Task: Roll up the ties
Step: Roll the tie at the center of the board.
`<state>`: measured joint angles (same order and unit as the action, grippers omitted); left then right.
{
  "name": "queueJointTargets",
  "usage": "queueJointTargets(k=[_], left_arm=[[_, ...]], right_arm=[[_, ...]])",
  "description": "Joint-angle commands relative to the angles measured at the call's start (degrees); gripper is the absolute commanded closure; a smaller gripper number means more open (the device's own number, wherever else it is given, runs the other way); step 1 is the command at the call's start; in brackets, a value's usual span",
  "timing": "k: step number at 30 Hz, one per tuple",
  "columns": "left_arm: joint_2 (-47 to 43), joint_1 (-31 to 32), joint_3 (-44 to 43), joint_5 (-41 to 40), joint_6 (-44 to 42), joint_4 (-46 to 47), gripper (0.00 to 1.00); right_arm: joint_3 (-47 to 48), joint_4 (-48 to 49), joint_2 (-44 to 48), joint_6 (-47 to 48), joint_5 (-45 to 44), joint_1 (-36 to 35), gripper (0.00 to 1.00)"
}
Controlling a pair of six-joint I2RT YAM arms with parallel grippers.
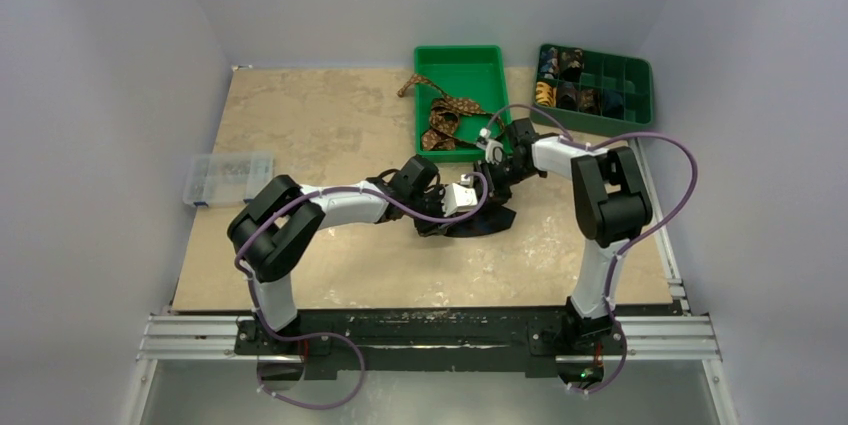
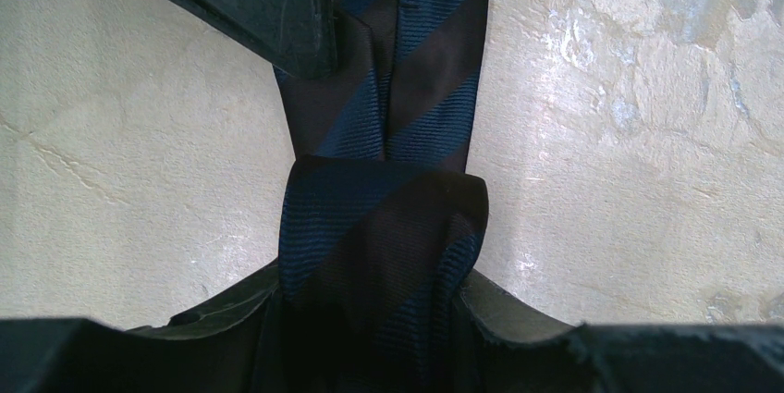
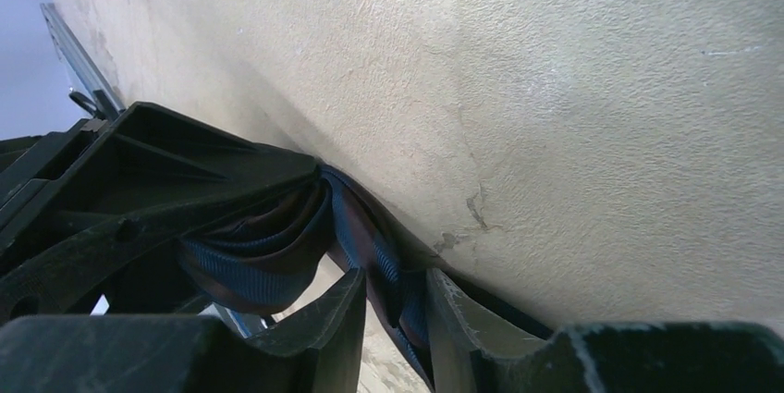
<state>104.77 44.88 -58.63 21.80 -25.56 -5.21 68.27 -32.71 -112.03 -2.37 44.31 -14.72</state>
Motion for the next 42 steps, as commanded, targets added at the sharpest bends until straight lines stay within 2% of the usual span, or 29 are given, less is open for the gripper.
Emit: queueJointTargets(k=[1,11,26,29,32,33,35,42], left_arm=[[2.2,-0.23,0.91,-2.92,-0.26,-3.57,0.87],[2.39,-0.23,0.97,-2.82,-0.39,-3.5,0.86],[1.93,-0.23,1.74,-2.93,-0.24,-3.12,0.86],[1.8,-0.23,1.85,-2.92,-0.12,-2.97,0.86],[1.75,-0.23,1.85,-2.97,-0.16,-2.88,0.86],[1.76,-0.23,1.83,-3.03,-0.19,-2.94,0.86],[1.75,-0.23,1.9,-3.08,-0.19,-2.89,0.86],[2.02,-0.23,1.9,-3.08,-0.18,-2.75,0.86]], right_arm=[[0.44,-0.07,4.29,-0.1,-0.36,-0.22,0.68],[0.18,0.15,5.72,-1.14,-3.33,-0.22,0.69],[0.19,-0.03,-0.59,-1.05,-1.09,-0.23,0.7],[0.28,0.28,-0.59,-1.66,-1.84,-0.23,0.63],[0.71,-0.1,-0.29,-1.39,-0.64,-0.3,0.84],[0.79,0.17,0.2,-1.57,-0.28,-0.31,0.87],[1.09,0.15,1.02,-1.91,0.91,-0.44,0.89],[0.04,1.15,1.06,-2.72,2.58,-1.61,0.84]])
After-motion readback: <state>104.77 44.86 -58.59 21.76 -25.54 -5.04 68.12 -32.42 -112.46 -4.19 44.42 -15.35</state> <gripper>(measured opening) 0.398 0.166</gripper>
